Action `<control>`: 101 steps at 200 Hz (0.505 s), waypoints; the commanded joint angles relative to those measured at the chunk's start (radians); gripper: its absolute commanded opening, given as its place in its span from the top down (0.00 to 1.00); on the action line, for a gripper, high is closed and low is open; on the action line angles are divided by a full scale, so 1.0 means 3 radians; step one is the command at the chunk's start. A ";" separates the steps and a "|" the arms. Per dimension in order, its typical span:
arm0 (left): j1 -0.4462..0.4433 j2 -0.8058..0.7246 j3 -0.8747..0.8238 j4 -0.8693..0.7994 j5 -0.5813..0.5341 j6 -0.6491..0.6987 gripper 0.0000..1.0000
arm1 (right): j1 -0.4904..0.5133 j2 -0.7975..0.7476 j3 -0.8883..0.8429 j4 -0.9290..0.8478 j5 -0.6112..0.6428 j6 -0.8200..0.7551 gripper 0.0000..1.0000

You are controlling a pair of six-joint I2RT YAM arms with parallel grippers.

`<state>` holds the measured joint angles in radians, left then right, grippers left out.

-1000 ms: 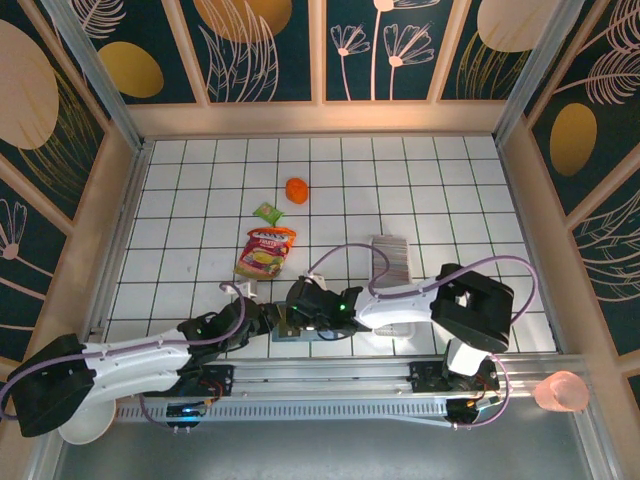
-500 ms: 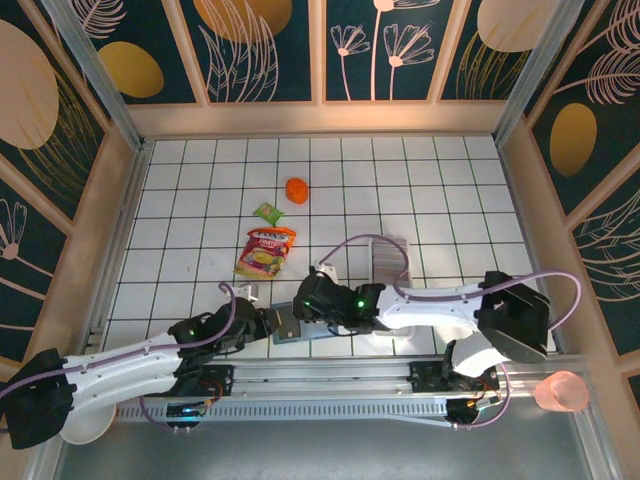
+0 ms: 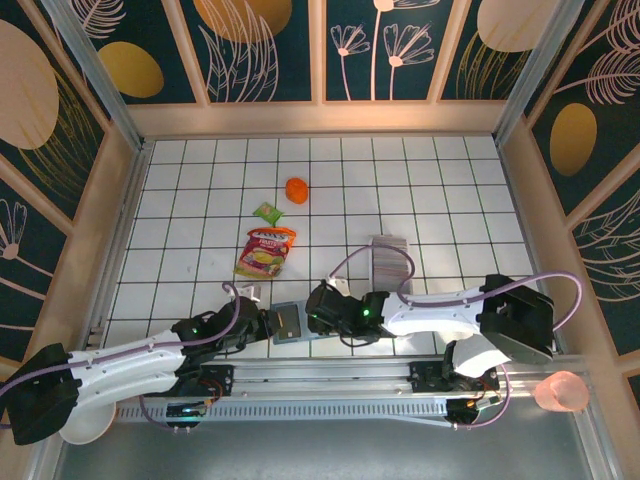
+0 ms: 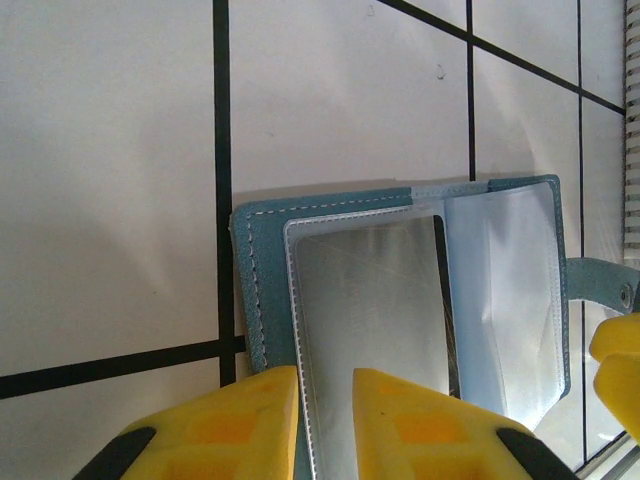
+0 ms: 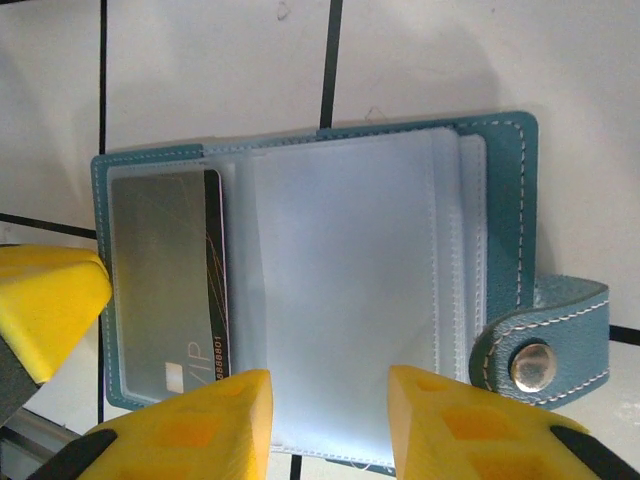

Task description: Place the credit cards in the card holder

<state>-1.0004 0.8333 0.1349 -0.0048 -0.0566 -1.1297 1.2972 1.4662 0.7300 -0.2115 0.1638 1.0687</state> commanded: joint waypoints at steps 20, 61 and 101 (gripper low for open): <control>-0.0014 0.0009 -0.0051 -0.0040 0.0021 0.0006 0.79 | 0.0038 0.0130 -0.0037 0.0025 -0.0022 0.0073 0.64; -0.0014 0.0027 -0.0100 0.0004 0.0025 -0.0009 0.78 | 0.0058 0.0202 -0.0035 -0.0054 0.0001 0.0114 0.59; -0.0010 0.0070 -0.0129 0.0061 0.0053 -0.0016 0.79 | 0.0086 0.0343 0.0028 -0.0024 -0.0031 0.0109 0.57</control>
<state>-1.0004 0.8410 0.1211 0.0105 -0.0563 -1.1301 1.3094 1.5284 0.7303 -0.2058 0.1528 1.0836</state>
